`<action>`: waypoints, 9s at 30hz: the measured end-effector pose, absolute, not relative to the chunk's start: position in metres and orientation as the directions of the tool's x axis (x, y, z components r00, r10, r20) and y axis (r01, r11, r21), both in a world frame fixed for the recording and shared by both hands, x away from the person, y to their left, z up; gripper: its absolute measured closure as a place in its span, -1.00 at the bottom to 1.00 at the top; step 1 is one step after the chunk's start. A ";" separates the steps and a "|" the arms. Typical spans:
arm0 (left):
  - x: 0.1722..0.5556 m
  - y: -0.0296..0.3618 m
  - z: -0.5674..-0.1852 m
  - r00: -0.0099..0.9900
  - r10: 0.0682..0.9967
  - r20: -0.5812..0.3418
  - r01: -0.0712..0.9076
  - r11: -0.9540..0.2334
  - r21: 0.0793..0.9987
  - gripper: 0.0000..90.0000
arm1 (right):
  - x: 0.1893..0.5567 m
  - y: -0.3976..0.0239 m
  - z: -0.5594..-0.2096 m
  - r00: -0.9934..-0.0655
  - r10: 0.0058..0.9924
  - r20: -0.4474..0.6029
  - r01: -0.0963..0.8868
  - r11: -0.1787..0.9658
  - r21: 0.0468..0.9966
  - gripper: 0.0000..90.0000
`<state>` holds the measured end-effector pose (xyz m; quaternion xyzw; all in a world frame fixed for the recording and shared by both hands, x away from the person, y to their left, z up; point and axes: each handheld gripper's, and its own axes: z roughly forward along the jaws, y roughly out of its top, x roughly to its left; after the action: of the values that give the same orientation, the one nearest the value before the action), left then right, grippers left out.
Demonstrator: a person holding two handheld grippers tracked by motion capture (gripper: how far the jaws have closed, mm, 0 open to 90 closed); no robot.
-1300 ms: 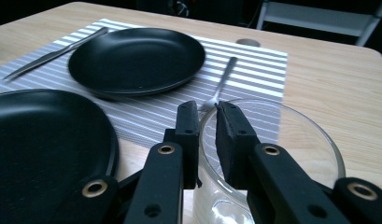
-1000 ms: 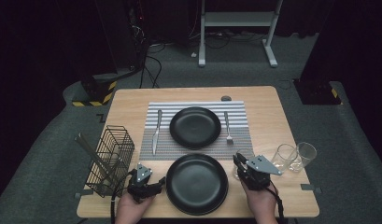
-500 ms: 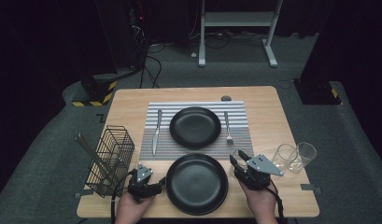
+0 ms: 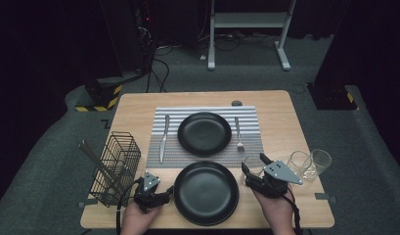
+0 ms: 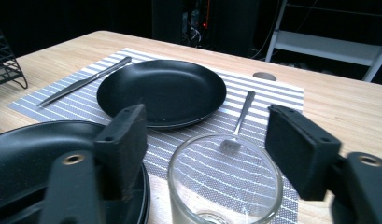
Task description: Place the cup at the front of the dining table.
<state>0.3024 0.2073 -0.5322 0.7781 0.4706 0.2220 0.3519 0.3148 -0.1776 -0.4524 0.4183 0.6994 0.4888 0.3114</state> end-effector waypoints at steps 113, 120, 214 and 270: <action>0.302 0.206 -0.532 0.479 0.877 0.014 0.569 -0.324 0.756 -0.33 | 0.308 -0.184 -0.462 -0.403 0.915 0.004 0.276 0.117 0.954 -0.36; 0.302 0.207 -0.532 0.480 0.877 0.015 0.569 -0.325 0.756 -0.33 | 0.306 -0.187 -0.455 -0.397 0.918 0.006 0.259 0.105 0.960 -0.36; 0.308 0.197 -0.485 0.588 0.805 -0.076 0.469 -0.264 0.843 -0.55 | 0.323 -0.135 -0.434 -0.542 0.840 -0.024 0.224 0.172 0.959 -0.36; 0.322 0.146 -0.465 0.722 0.689 -0.063 0.279 -0.207 0.938 -0.54 | 0.326 -0.046 -0.418 -0.634 0.774 -0.006 0.235 0.199 0.951 -0.36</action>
<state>0.3219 0.1465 -0.4649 0.7534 0.3210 0.1891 0.5418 0.3262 -0.0461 -0.4182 0.3446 0.7315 0.5307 0.2539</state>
